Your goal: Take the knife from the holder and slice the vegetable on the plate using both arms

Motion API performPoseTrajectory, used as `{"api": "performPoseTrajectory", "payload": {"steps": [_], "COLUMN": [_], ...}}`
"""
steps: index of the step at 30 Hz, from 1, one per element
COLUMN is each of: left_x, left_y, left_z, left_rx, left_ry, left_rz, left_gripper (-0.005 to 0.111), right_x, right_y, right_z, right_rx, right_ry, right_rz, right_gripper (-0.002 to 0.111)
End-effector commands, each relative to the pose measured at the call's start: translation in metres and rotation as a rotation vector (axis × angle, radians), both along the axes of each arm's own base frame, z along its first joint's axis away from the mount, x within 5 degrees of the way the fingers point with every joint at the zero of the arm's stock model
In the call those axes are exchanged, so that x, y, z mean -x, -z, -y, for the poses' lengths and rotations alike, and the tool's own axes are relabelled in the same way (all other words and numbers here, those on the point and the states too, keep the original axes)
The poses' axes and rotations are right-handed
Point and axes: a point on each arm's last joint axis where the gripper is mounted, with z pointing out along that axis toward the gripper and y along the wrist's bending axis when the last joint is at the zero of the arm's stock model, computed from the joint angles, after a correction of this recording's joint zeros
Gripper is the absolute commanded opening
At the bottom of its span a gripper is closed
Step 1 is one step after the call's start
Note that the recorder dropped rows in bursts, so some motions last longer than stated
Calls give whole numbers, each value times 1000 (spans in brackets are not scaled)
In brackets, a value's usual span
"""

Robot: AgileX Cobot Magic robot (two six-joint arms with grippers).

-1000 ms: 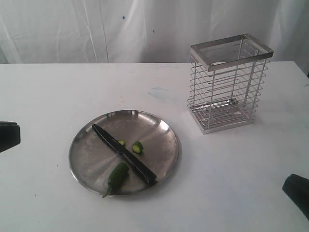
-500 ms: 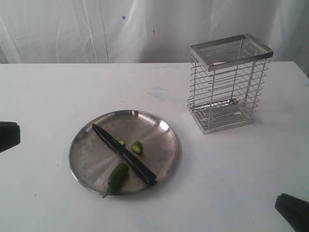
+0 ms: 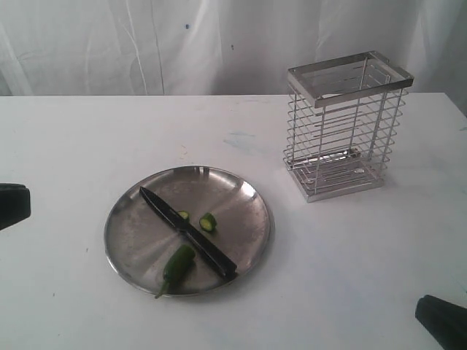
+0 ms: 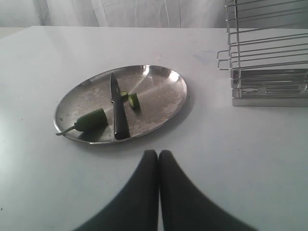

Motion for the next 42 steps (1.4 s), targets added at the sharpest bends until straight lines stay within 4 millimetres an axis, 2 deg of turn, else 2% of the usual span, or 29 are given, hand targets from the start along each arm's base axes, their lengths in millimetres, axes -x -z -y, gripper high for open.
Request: {"api": "performPoseTrajectory", "payload": {"steps": [1, 4, 6, 10, 13, 17, 19, 24, 28, 35, 42], "left_x": [1, 5, 8, 18, 23, 27, 28, 26, 25, 26, 26], "left_y": [1, 8, 13, 33, 54, 86, 96, 112, 132, 140, 140], "left_z": [0, -3, -11, -22, -30, -40, -43, -47, -47, -47, -47], "left_rx": [18, -1, -37, -55, -32, -7, -5, -5, 20, -19, -74], "left_ry": [-5, -26, -94, -184, -270, -391, -425, -460, -474, -462, -444], "left_rz": [-1, 21, 106, 182, 145, 56, 55, 164, 152, 98, 129], "left_gripper": [0, 0, 0, 0, 0, 0, 0, 0, 0, 0, 0], "right_x": [0, 0, 0, -1, -4, -8, -9, -10, -10, -10, -10], "right_y": [1, 1, 1, 1, 0, 0, 0, 0, 0, 0, 0], "right_z": [1, 1, 1, 2, 8, 21, 25, 27, 27, 27, 27], "right_rx": [0, 0, 0, -9, -16, -17, -15, -14, -14, -14, -14], "right_ry": [11, 11, 11, 38, 159, 412, 488, 535, 535, 535, 535], "right_rz": [7, 7, 7, -2, 6, 12, 21, 21, 21, 21, 21], "right_gripper": [0, 0, 0, 0, 0, 0, 0, 0, 0, 0, 0]}}
